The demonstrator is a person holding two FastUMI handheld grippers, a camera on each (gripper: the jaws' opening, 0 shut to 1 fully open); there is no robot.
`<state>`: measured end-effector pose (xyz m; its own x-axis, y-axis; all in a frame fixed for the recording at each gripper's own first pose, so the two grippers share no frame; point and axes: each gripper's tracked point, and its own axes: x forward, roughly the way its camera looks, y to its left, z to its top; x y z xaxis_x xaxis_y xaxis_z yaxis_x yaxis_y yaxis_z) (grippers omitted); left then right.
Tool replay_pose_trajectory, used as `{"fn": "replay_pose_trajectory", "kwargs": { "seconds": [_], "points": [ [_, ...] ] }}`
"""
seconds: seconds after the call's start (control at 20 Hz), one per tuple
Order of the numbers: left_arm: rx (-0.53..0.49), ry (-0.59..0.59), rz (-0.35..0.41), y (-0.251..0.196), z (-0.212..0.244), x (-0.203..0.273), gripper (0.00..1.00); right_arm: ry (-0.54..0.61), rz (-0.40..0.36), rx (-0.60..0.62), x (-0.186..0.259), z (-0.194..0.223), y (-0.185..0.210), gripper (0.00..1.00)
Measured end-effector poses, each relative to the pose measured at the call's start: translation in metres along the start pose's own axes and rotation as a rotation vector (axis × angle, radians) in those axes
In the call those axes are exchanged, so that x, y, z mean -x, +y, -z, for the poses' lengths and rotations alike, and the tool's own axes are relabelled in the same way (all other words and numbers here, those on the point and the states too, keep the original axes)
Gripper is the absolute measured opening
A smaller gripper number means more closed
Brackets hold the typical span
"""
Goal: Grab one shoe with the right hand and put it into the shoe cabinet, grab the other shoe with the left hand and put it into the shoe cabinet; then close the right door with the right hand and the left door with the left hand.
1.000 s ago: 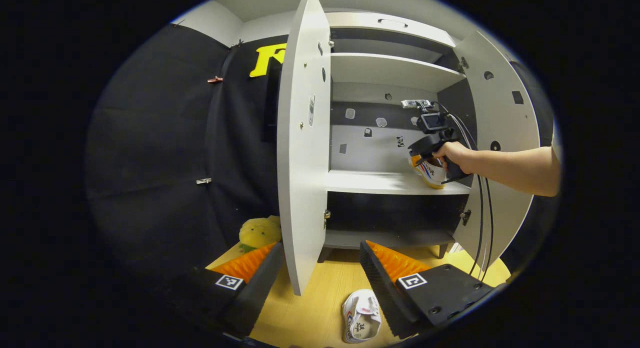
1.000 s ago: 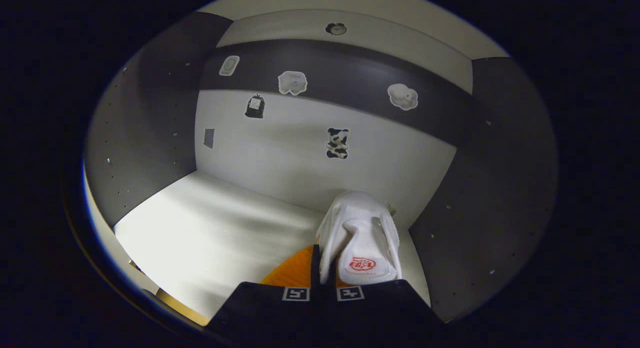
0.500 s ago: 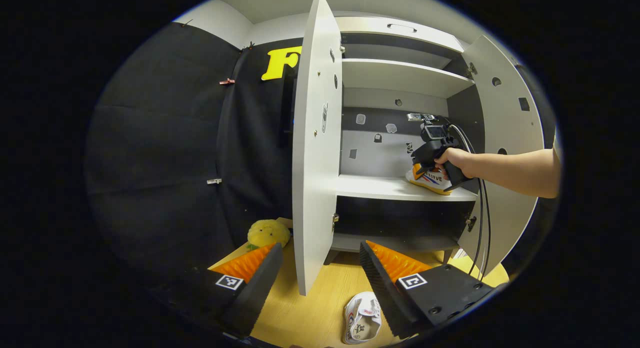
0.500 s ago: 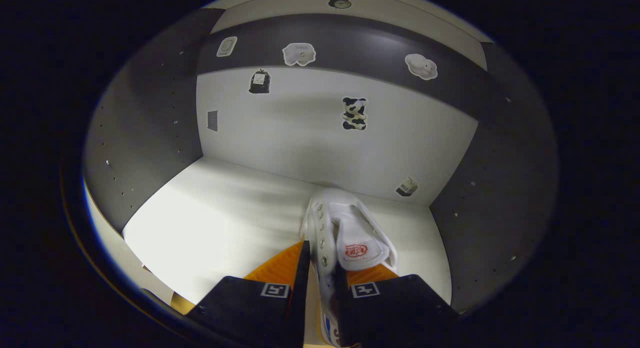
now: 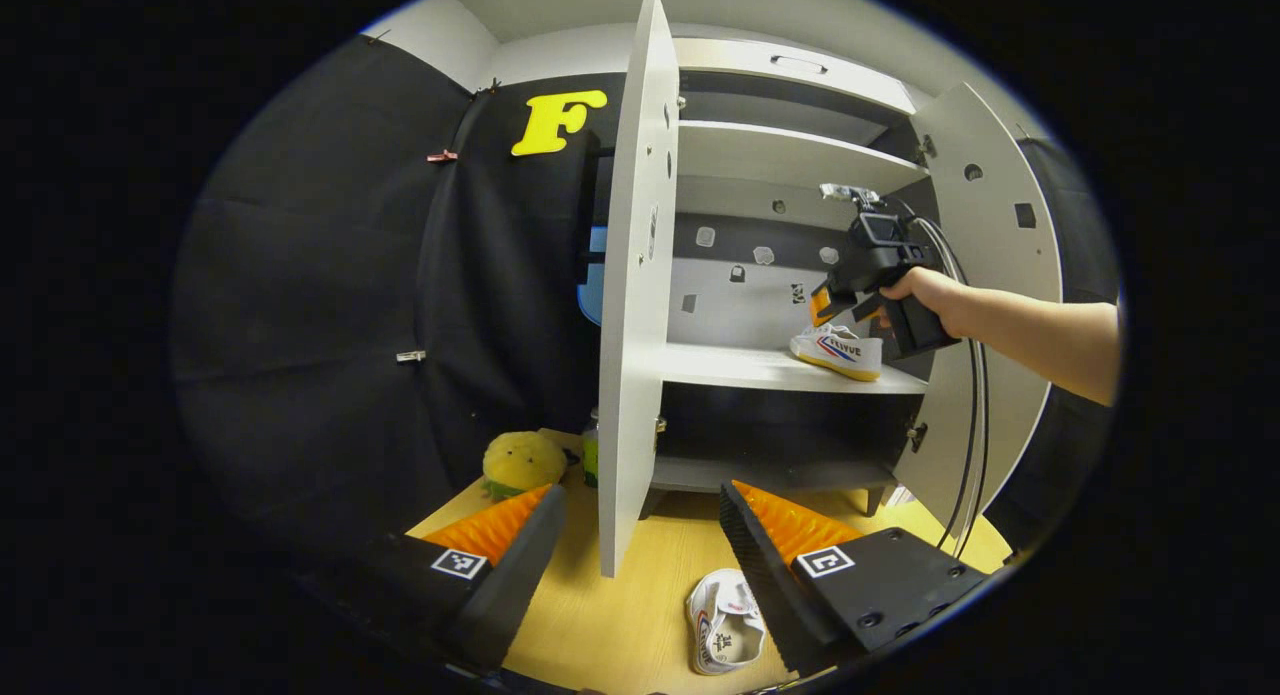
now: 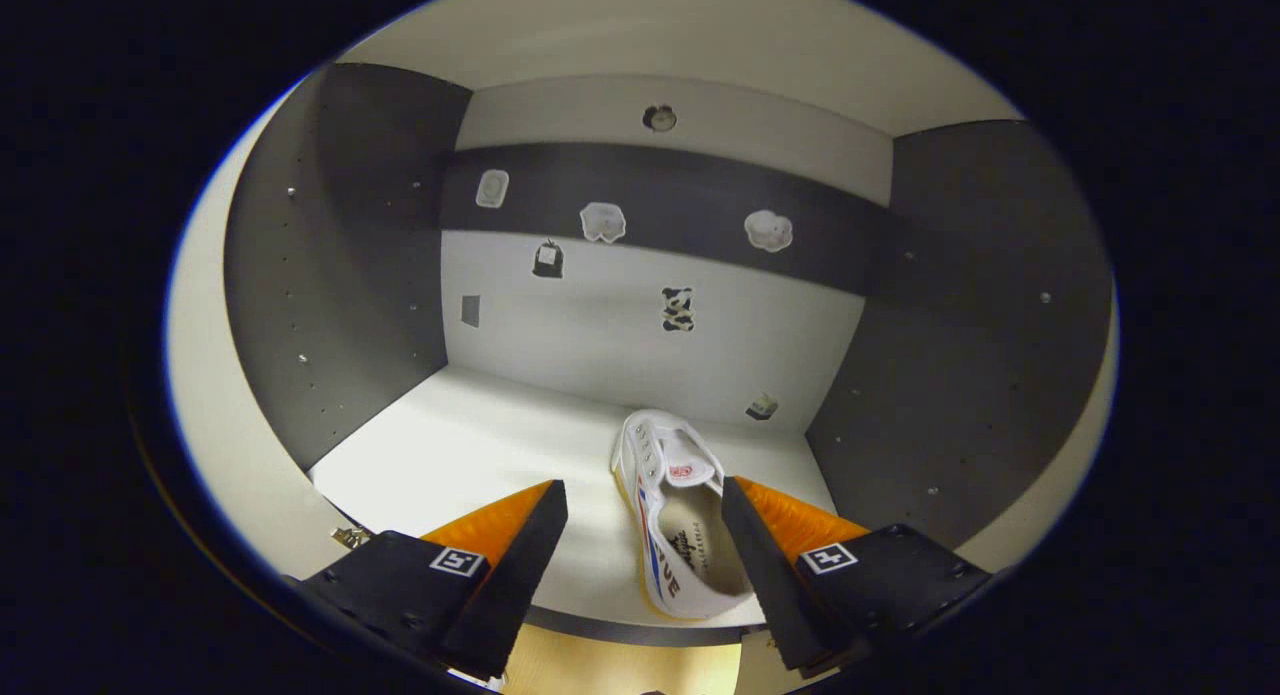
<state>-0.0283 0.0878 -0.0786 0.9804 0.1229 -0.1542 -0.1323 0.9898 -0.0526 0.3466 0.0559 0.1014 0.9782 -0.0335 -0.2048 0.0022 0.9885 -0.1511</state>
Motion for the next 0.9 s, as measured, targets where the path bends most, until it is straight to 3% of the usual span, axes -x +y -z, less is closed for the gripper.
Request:
{"fn": "replay_pose_trajectory", "kwargs": {
  "seconds": [0.35, 0.55, 0.9],
  "points": [
    [-0.035, 0.080, 0.165, -0.002, 0.040, 0.000, 0.96, -0.127, 0.051, -0.067, 0.116, 0.022, -0.008, 0.98],
    [-0.072, 0.149, 0.232, -0.006, 0.075, -0.002, 0.96, -0.146, 0.065, -0.139, 0.169, 0.061, -0.015, 0.98],
    [-0.023, 0.320, 0.283, -0.027, 0.143, -0.015, 0.96, -0.088, 0.089, -0.153, 0.227, 0.159, -0.021, 0.98]
  ]
}}
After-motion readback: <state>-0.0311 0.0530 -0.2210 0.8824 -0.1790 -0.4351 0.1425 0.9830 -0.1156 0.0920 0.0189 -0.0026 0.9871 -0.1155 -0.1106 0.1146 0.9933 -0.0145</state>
